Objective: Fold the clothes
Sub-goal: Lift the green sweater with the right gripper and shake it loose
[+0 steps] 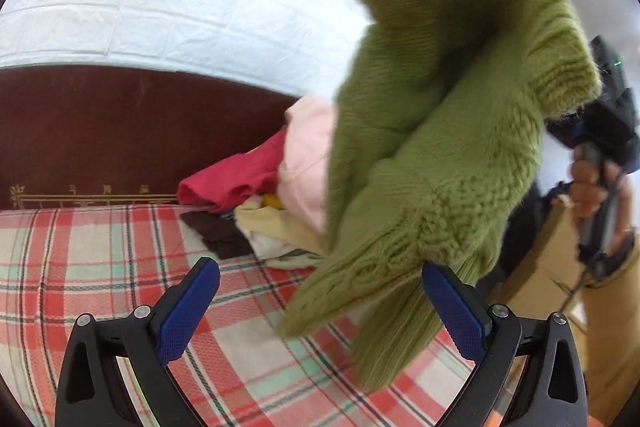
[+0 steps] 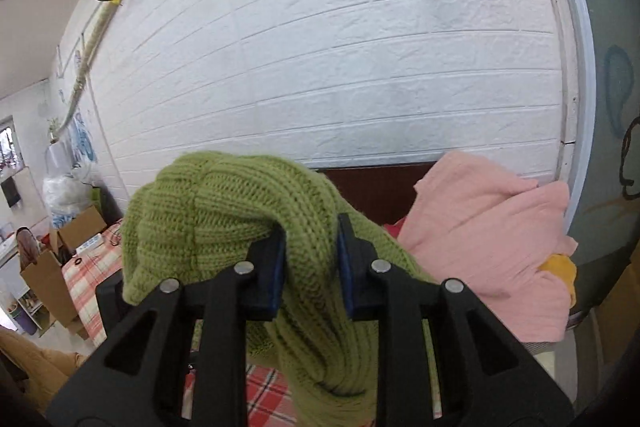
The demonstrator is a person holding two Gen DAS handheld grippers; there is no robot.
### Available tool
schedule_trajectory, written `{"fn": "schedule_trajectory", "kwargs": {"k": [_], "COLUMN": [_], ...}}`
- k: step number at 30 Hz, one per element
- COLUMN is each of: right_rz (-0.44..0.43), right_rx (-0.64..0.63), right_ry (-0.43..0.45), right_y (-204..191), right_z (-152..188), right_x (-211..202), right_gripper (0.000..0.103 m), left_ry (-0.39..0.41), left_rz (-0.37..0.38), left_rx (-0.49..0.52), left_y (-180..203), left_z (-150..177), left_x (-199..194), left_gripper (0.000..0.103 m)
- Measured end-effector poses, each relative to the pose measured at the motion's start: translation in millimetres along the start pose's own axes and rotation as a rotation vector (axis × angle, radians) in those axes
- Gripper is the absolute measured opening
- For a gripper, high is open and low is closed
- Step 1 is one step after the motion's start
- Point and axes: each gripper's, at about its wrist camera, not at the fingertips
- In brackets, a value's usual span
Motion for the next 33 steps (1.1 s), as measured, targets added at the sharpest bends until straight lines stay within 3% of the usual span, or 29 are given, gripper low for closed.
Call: {"fn": "schedule_trajectory", "kwargs": {"k": [4,5,6,7,11,14,17,18,22,24,26,28,29,33], "right_rz": [-0.04,-0.05,-0.06,-0.069,-0.109,-0.139,-0.094,-0.078,-0.059,-0.083,-0.122,-0.091,-0.074,-0.005], "right_rx": [0.008,0.01,0.012,0.014,0.022,0.028,0.02,0.026,0.041,0.039,0.04,-0.017,-0.047,-0.167], "right_ry": [-0.071,-0.089,-0.107,-0.125,-0.196,-0.249,-0.378,-0.406,-0.472,-0.463,-0.43,-0.434,-0.436,-0.444], "right_y": [-24.3,-30.4,-36.4,-42.5,-66.8,-85.0,-86.9,-82.9,-70.7,-73.6,-77.4,-89.9,-96.3,-122.0], "right_z": [26.1,32.6,39.2,45.7,71.8,91.4,129.3,142.5,187.9,200.1,209.2,221.3,227.5,252.1], "right_x": [26.5,33.1,39.8,46.4,72.9,92.8,126.0,131.0,131.6,118.7,101.9,97.9,96.2,89.3], "right_gripper": [0.025,0.021,0.009,0.008,0.009,0.02,0.058,0.065,0.067,0.08,0.082,0.083,0.083,0.084], "left_ry": [0.035,0.039,0.043,0.035,-0.113,-0.261,-0.335,-0.335,-0.317,-0.318,-0.328,-0.341,-0.348,-0.37], "left_rz": [0.025,0.018,0.011,0.004,-0.06,-0.109,-0.092,-0.078,-0.035,-0.028,-0.013,0.008,0.015,0.021], "left_rx": [0.086,0.117,0.147,0.17,0.147,0.061,-0.091,-0.133,-0.227,-0.261,-0.296,-0.332,-0.348,-0.371], "left_y": [5.2,6.7,8.3,7.9,-13.8,-45.0,-82.0,-90.1,-107.0,-114.3,-118.8,-122.3,-123.6,-129.4], "left_z": [23.0,31.3,39.6,49.7,89.3,120.3,146.2,151.8,160.5,163.0,174.2,181.4,184.8,186.6], "left_x": [-54.6,-65.5,-76.4,-82.5,-57.5,-23.7,-11.9,-14.6,-26.4,-26.6,-24.7,-22.2,-21.4,-17.5], "left_gripper": [0.103,0.103,0.103,0.103,0.103,0.103,0.101,0.101,0.101,0.101,0.101,0.1,0.098,0.064]}}
Point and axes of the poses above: each gripper's, at about its wrist camera, not at the fingertips, and x roughly the way its jaws point, y to its right, z to its underside, and after that the axes turned 6 degrees about -y, right-handed
